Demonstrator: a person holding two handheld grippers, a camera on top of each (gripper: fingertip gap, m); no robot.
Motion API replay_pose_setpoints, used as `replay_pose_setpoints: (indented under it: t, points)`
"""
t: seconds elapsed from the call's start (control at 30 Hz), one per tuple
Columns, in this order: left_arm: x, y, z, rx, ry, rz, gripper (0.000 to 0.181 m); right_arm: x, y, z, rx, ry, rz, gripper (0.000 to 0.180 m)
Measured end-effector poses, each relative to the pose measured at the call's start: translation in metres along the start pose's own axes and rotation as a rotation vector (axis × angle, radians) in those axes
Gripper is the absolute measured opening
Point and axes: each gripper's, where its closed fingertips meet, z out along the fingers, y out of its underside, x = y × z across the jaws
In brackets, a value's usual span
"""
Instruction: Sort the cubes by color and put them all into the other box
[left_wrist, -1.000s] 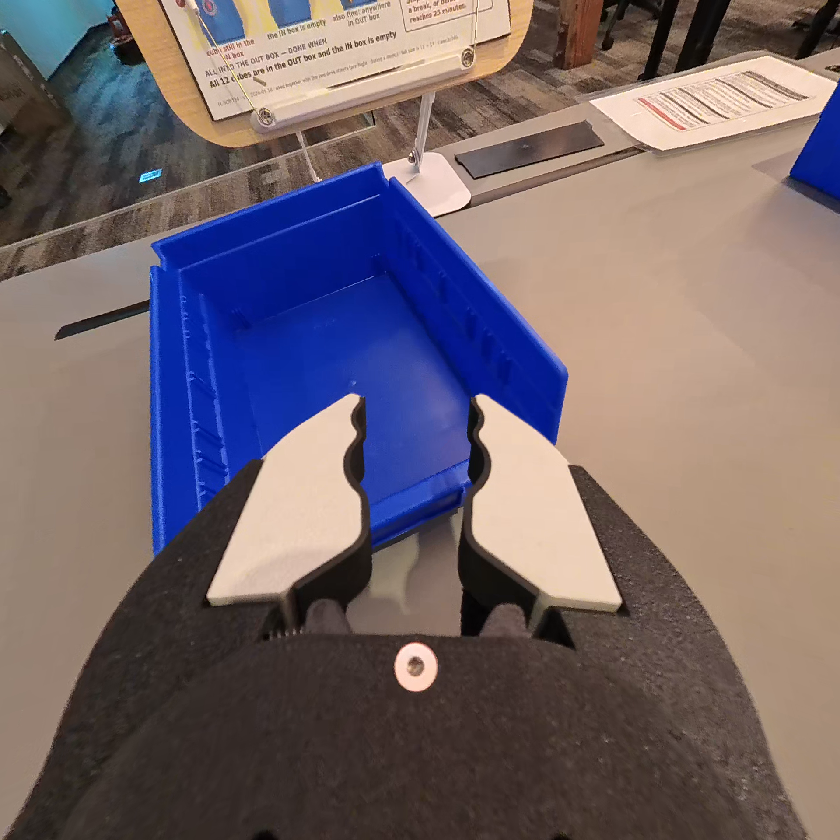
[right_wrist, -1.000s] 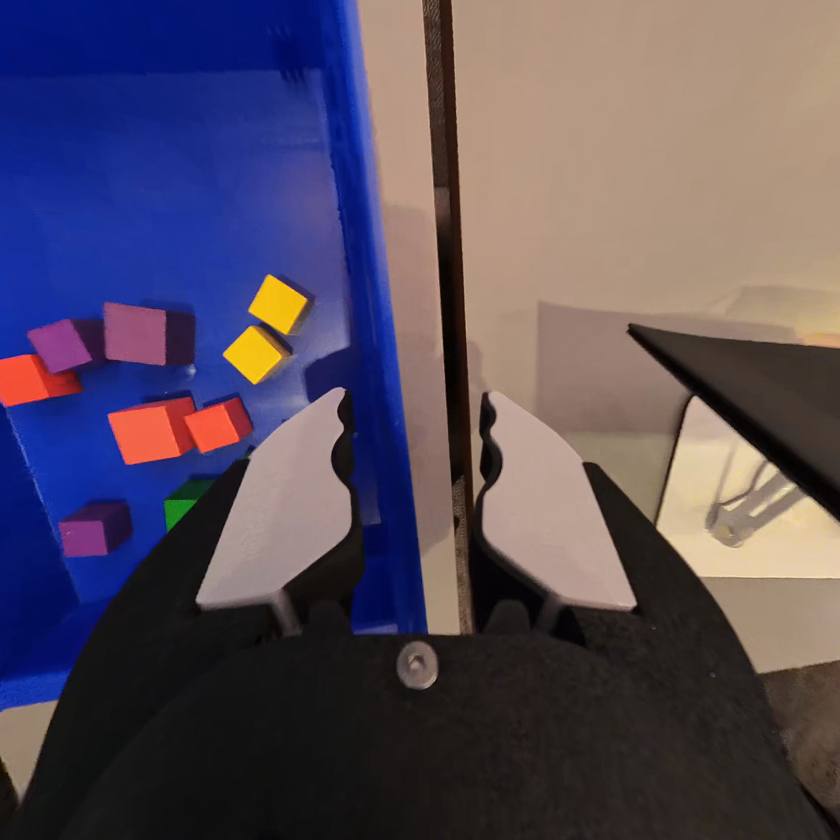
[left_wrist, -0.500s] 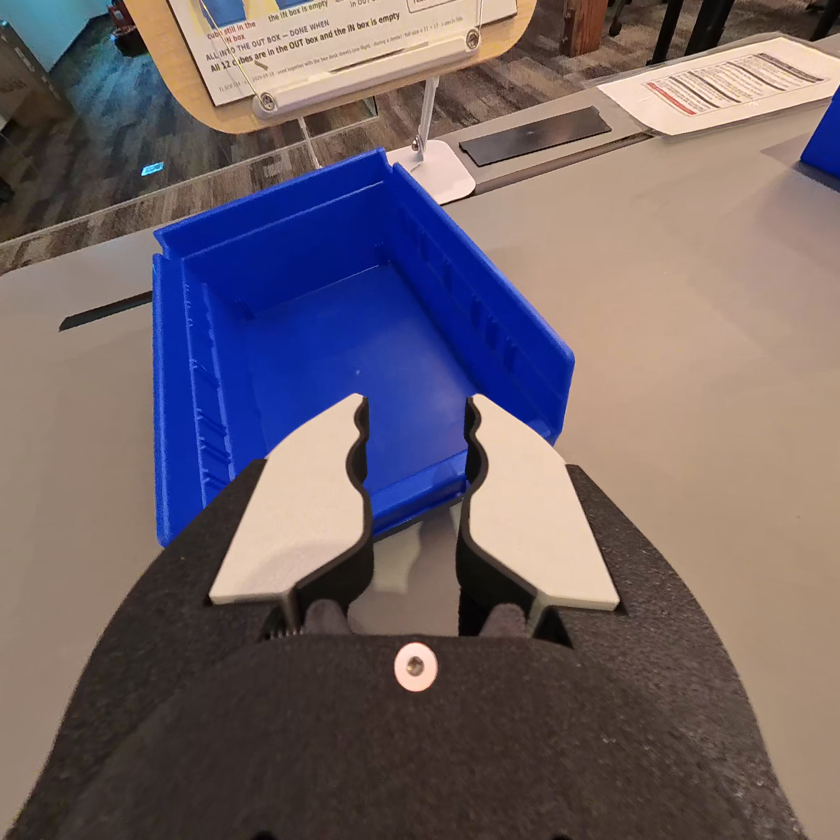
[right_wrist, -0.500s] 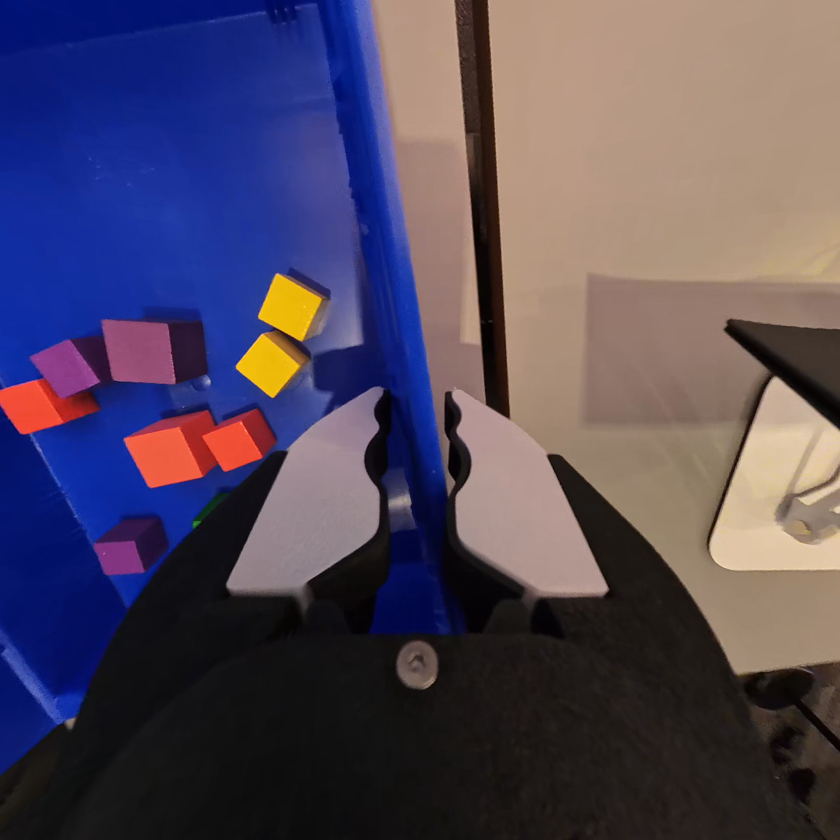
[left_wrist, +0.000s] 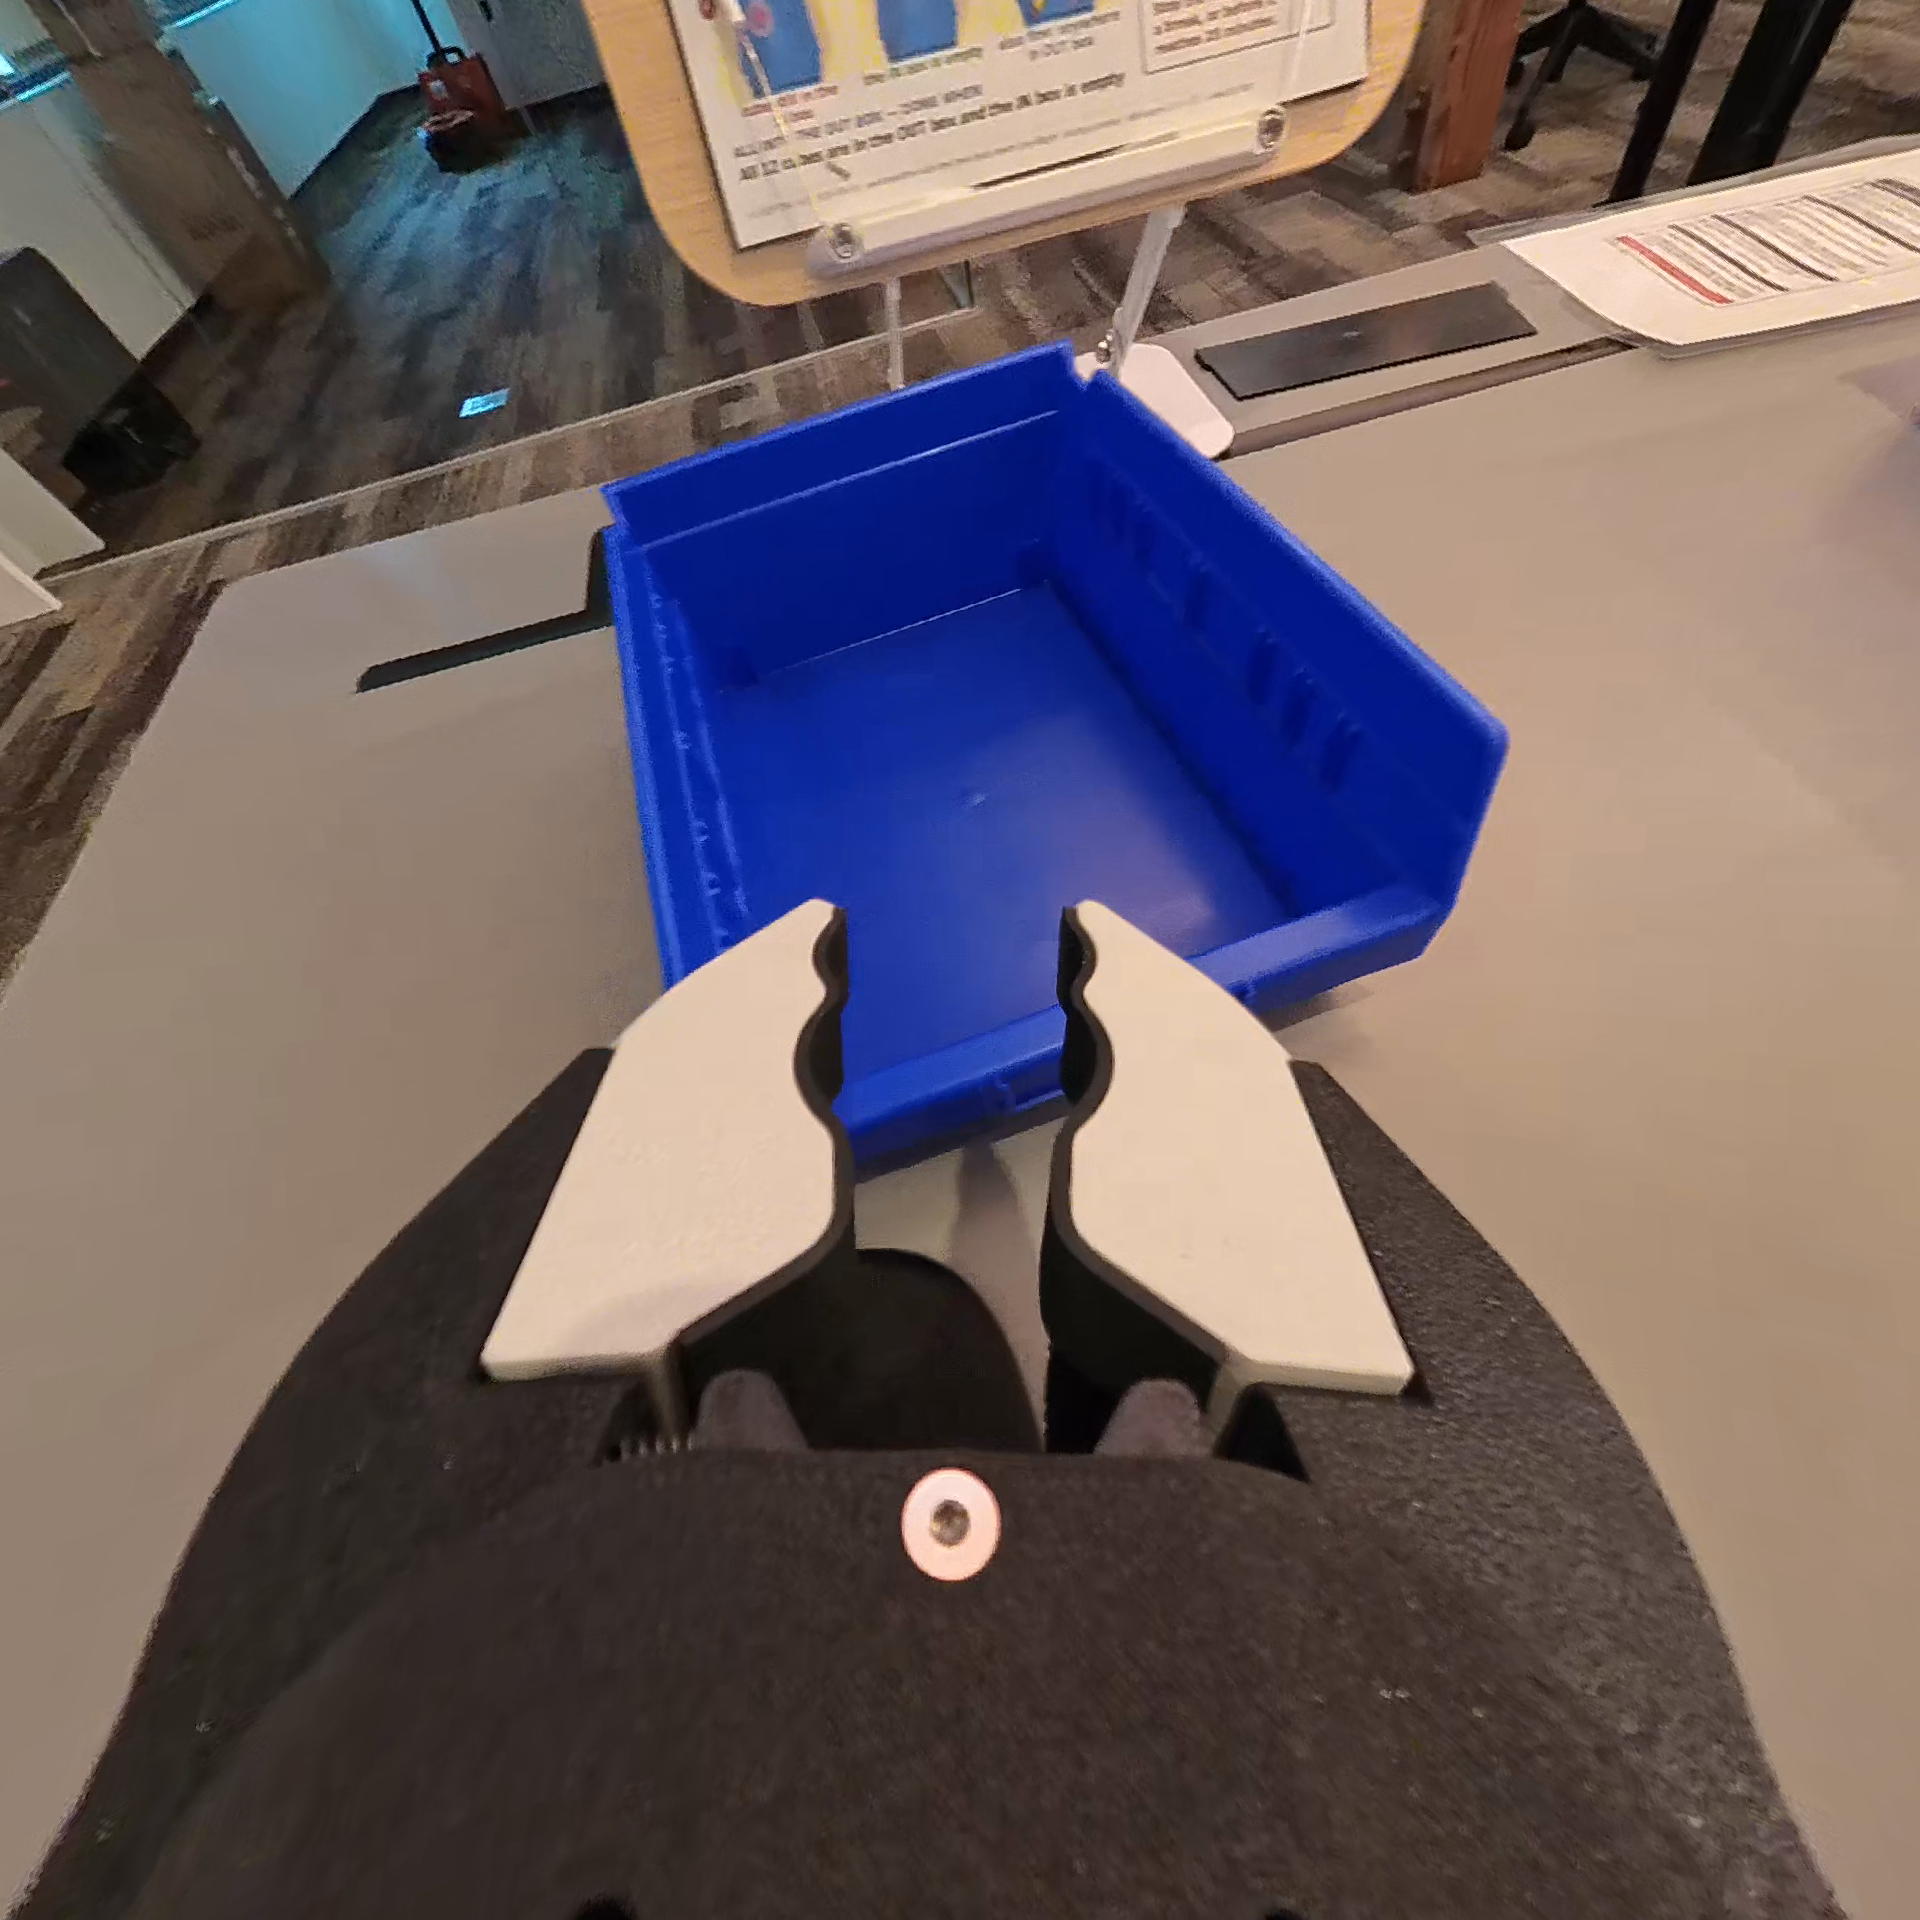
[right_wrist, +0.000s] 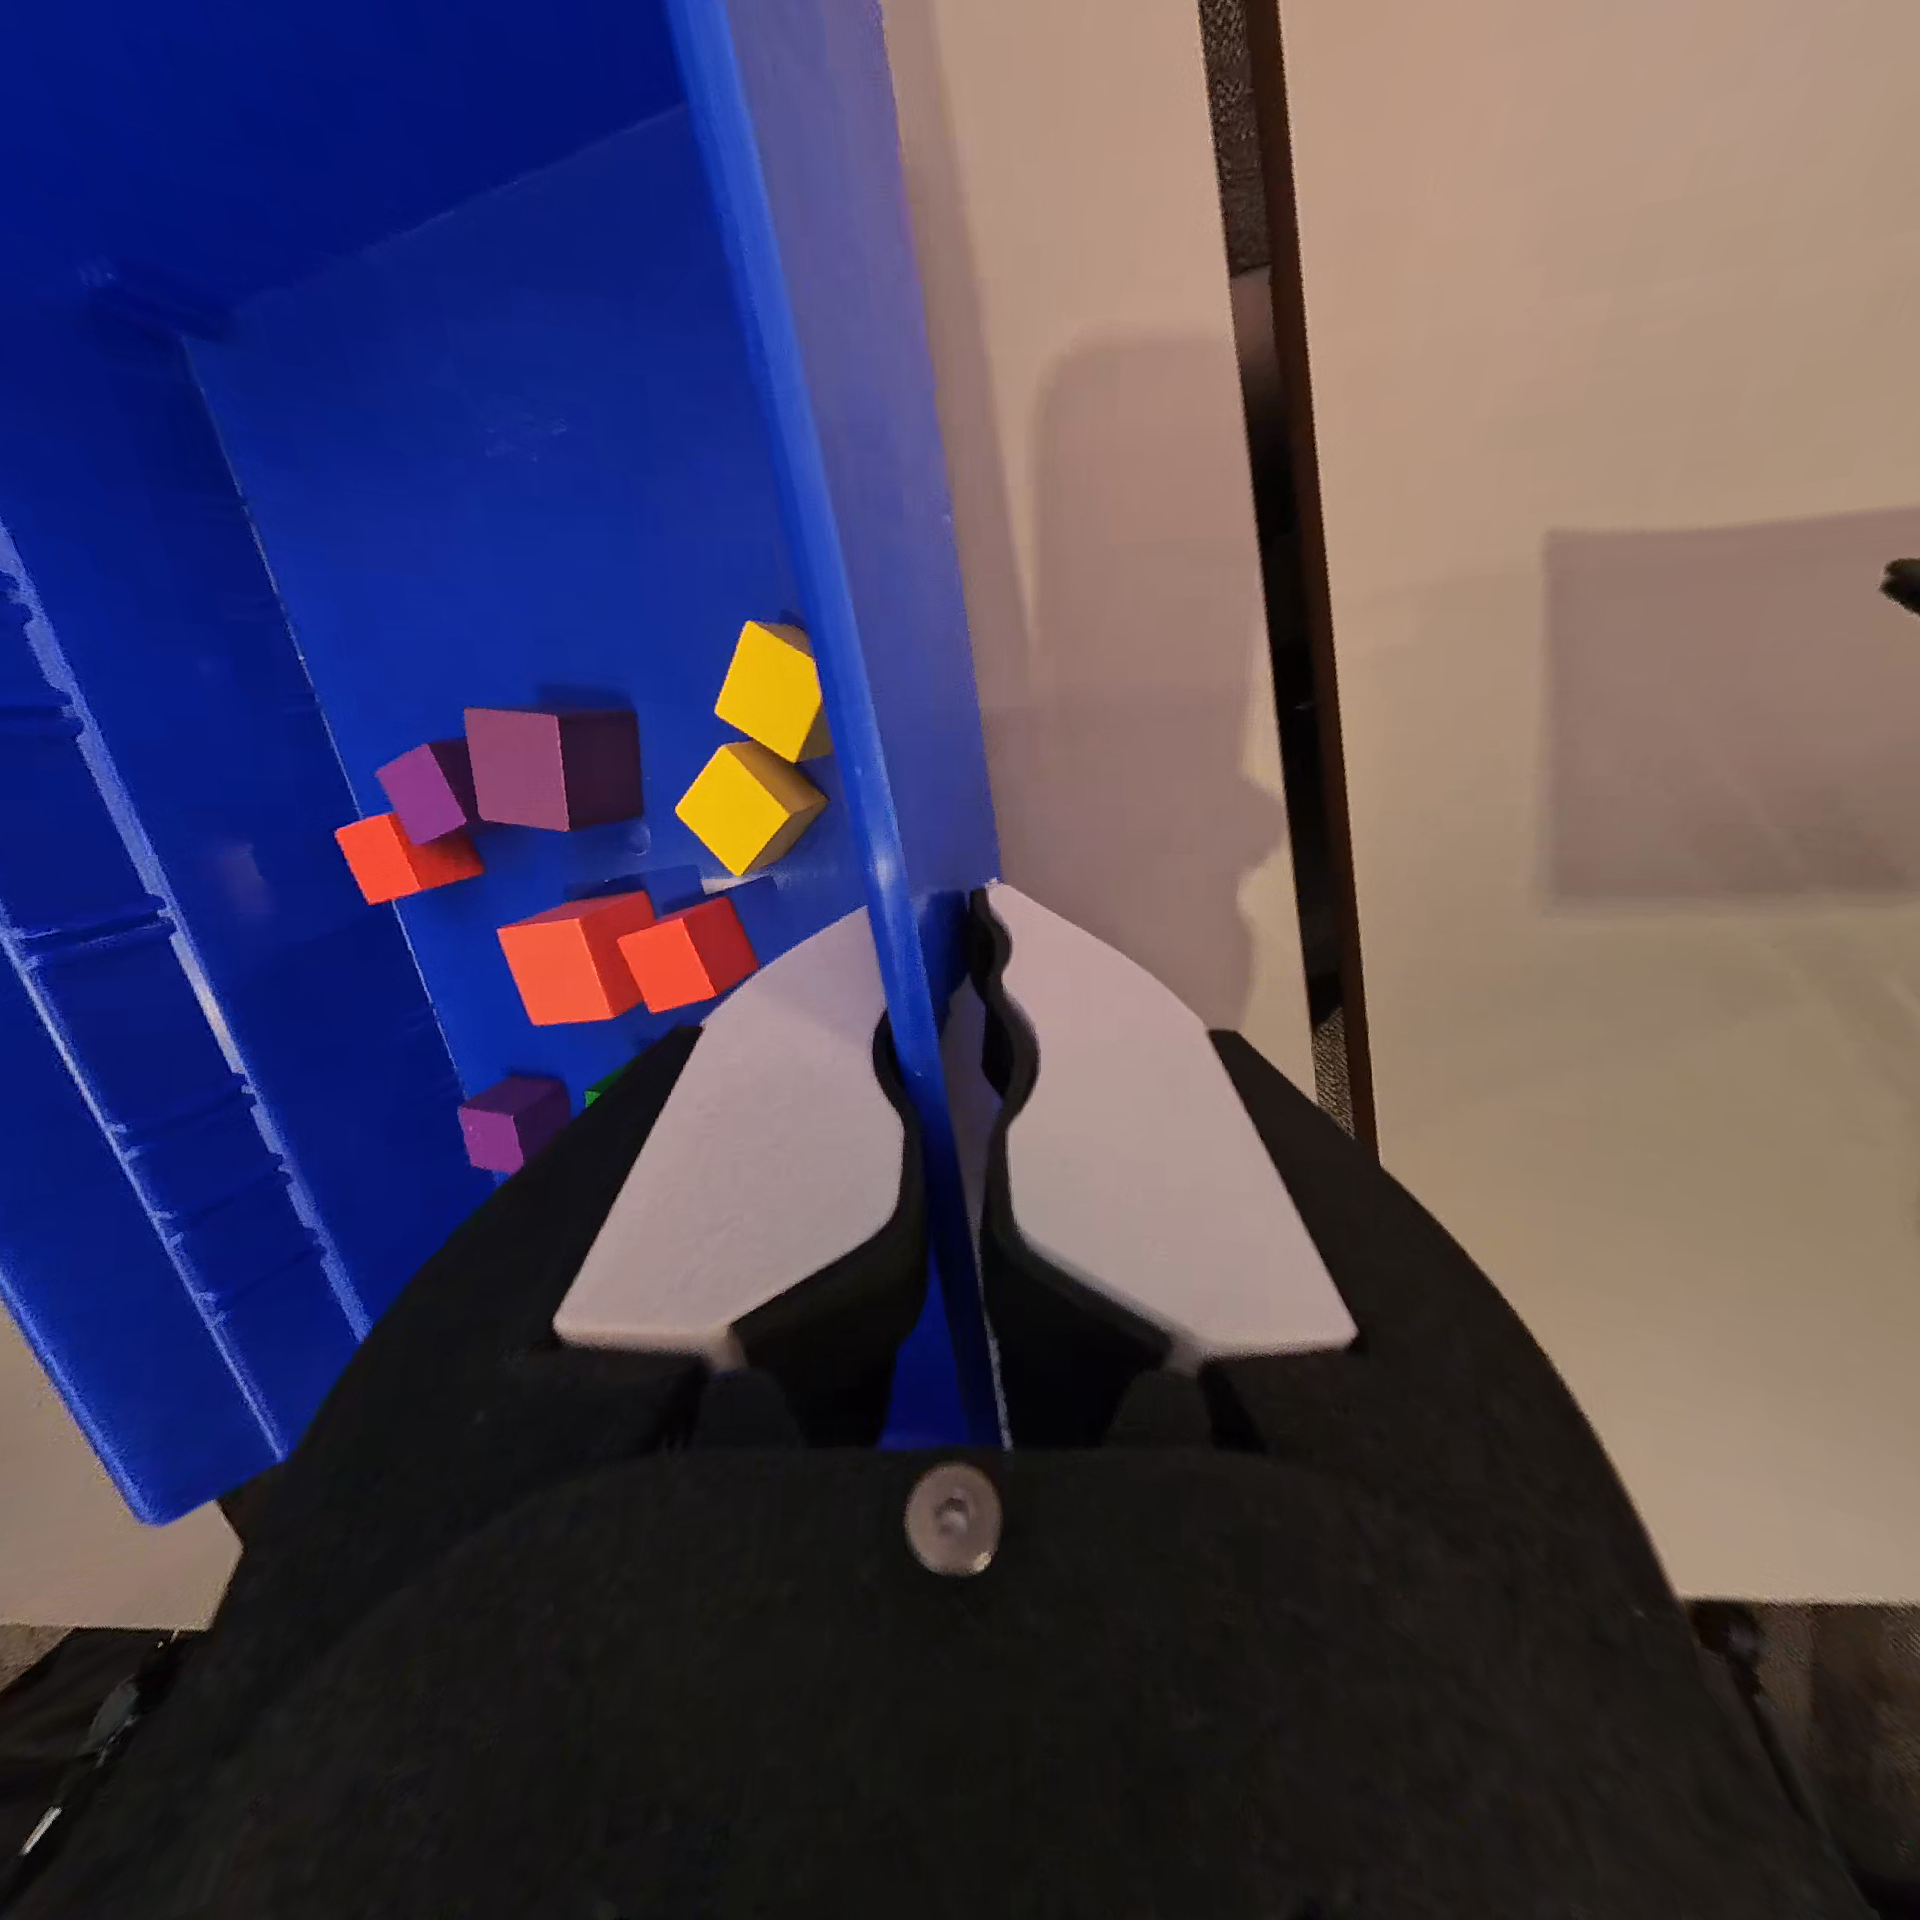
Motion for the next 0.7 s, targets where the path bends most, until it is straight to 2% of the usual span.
replay_pose_setpoints:
  t: [0.2, 0.37, 0.53, 0.7]
  points:
    - [-0.03, 0.007, -0.018, 0.022, -0.05, -0.049, 0.038, -0.033, -0.009, -0.037, 0.015, -0.046, 0.001, 0.006]
    - [-0.053, 0.015, -0.031, 0.028, -0.089, -0.08, 0.037, -0.097, -0.027, -0.076, 0.058, -0.052, -0.058, 0.005]
    - [-0.071, 0.02, -0.045, 0.037, -0.114, -0.106, 0.037, -0.205, -0.03, -0.091, 0.03, -0.117, -0.161, 0.006]
    - [-0.092, 0.026, -0.067, 0.054, -0.151, -0.124, 0.037, -0.347, -0.019, -0.088, -0.036, -0.238, -0.292, 0.006]
